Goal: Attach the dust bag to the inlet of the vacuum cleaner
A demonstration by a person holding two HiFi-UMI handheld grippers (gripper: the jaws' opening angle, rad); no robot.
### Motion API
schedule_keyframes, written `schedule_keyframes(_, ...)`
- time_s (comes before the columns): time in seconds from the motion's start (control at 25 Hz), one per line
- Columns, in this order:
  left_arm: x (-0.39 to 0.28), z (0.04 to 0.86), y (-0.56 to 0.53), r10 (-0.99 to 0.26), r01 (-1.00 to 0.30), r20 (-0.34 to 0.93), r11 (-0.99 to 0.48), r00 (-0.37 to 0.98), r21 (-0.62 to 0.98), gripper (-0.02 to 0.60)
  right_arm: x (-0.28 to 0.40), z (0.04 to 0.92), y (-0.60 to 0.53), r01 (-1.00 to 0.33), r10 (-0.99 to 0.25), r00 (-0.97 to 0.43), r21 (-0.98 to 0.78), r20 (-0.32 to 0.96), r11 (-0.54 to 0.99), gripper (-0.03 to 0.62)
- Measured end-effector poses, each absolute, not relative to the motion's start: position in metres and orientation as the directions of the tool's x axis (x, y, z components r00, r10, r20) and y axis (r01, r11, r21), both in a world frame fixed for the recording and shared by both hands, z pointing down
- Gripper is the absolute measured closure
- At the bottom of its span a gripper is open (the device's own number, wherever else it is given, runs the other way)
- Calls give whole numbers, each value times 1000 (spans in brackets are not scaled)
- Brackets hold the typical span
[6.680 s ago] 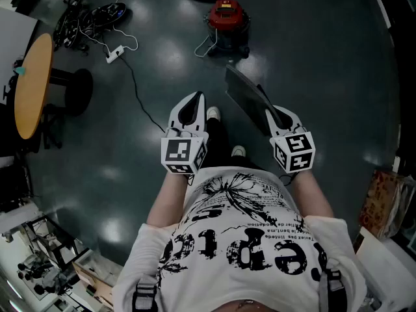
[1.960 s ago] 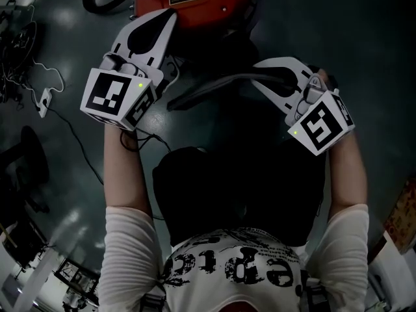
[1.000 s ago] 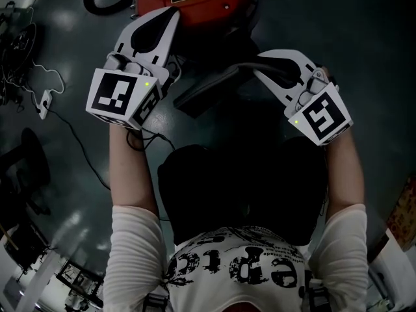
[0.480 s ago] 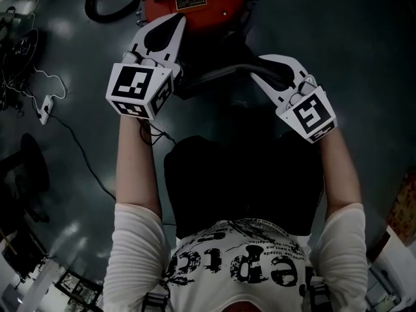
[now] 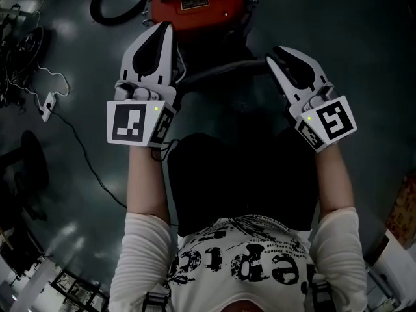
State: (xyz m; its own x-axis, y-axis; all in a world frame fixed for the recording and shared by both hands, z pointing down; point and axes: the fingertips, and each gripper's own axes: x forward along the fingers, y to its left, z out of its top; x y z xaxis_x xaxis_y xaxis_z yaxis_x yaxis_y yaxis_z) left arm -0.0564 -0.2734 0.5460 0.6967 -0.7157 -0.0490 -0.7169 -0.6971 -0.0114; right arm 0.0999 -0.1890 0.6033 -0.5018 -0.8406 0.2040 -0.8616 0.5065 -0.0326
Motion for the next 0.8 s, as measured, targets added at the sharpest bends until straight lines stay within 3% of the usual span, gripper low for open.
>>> schedule_keyframes(0.08, -60, 546, -266, -729, -729, -38, -684, 683, 8, 577, 104, 597, -194, -890, -873, -453, -30, 180, 455, 541)
schedule_keyframes(0.12, -60, 544, -262, -734, -734, -29, -679, 678, 19, 577, 106, 591, -195, -902, -887, -430, -32, 170, 431, 590)
schedule_keyframes(0.4, -56, 507, -231, -762, -762, 39, -642, 646, 87, 578, 111, 531, -182, -924, -913, -380, -114, 149, 366, 592)
schedule_keyframes(0.6, -63, 410, -190, -752, -766, 146, -628, 642, 133, 577, 115, 412, -157, -938, -926, -346, -81, 153, 337, 592)
schedule_keyframes(0.8, -80, 285, -156, -802, -814, 141, -569, 581, 117, 578, 118, 285, -127, -949, -932, -317, -58, 177, 311, 592)
